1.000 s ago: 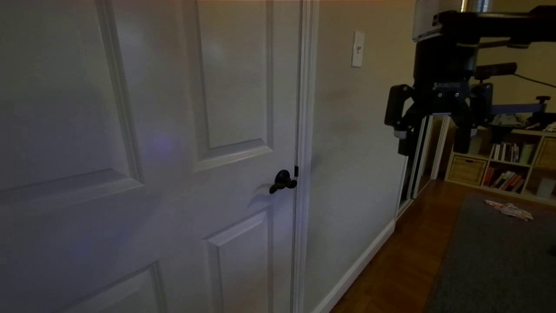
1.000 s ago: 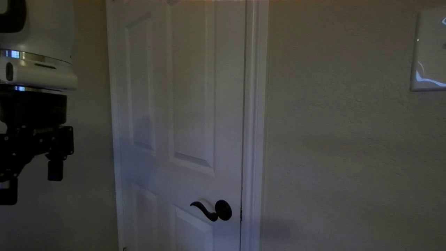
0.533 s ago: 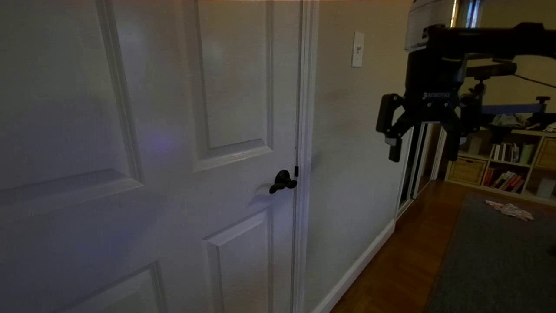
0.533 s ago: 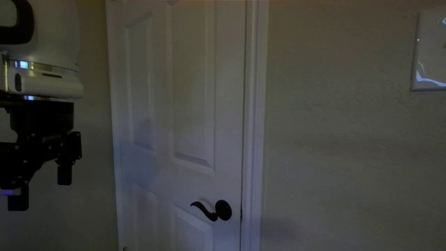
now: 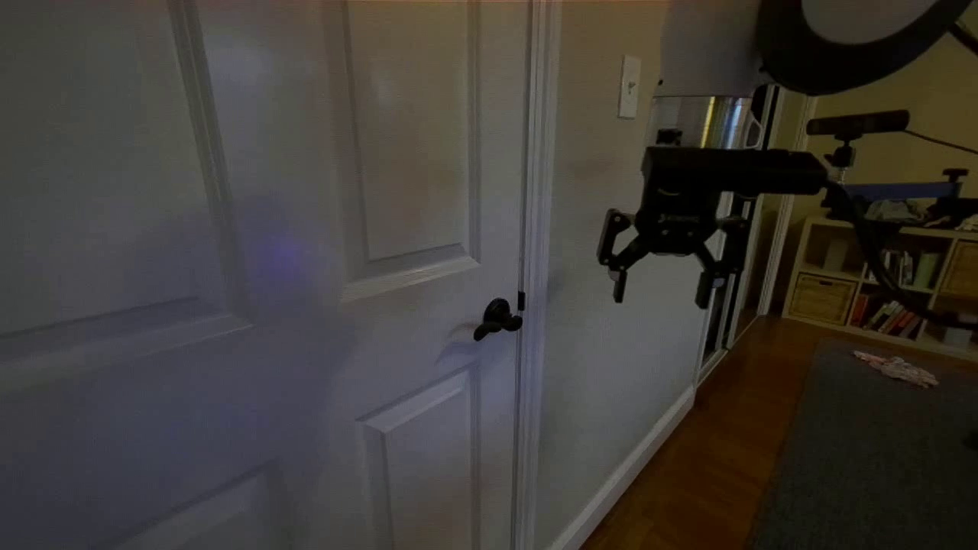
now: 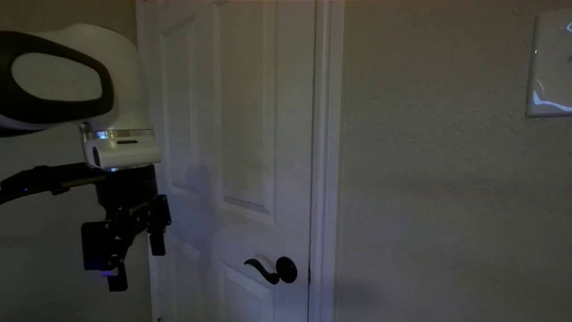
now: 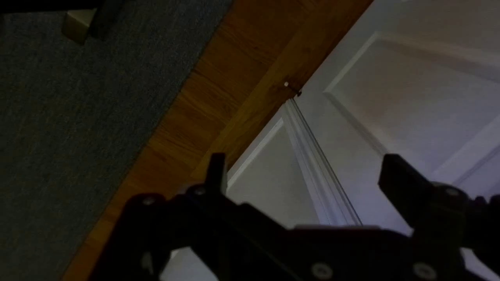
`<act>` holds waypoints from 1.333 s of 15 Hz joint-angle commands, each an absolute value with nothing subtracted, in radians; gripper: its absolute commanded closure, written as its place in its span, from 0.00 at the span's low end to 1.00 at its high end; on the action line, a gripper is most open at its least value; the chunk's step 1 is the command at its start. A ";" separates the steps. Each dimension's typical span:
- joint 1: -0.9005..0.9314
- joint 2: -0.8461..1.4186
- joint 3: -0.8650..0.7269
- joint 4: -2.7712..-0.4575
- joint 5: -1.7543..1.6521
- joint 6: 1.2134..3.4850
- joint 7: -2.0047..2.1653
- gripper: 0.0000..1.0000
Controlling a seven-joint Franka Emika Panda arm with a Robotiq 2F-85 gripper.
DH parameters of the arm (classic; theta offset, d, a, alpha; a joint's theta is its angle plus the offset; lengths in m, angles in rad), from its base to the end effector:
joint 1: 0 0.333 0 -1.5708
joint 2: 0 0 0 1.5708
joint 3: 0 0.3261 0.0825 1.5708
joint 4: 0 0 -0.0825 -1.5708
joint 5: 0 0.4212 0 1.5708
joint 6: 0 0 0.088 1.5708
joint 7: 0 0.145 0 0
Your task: Open the door
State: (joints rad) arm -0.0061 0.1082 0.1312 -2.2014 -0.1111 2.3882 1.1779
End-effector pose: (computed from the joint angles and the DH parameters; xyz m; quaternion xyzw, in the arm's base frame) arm 0.5794 0.0691 0.2886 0.8821 -0.4683 0.0515 0.0016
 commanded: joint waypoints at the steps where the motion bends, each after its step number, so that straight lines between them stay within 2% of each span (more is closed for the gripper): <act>1: 0.057 0.213 0.065 -2.098 -0.186 2.420 1.336 0.00; 12: 0.162 0.405 -0.058 -1.921 -0.166 2.701 1.404 0.00; 20: 0.156 0.583 -0.076 -1.738 -0.068 2.733 1.355 0.00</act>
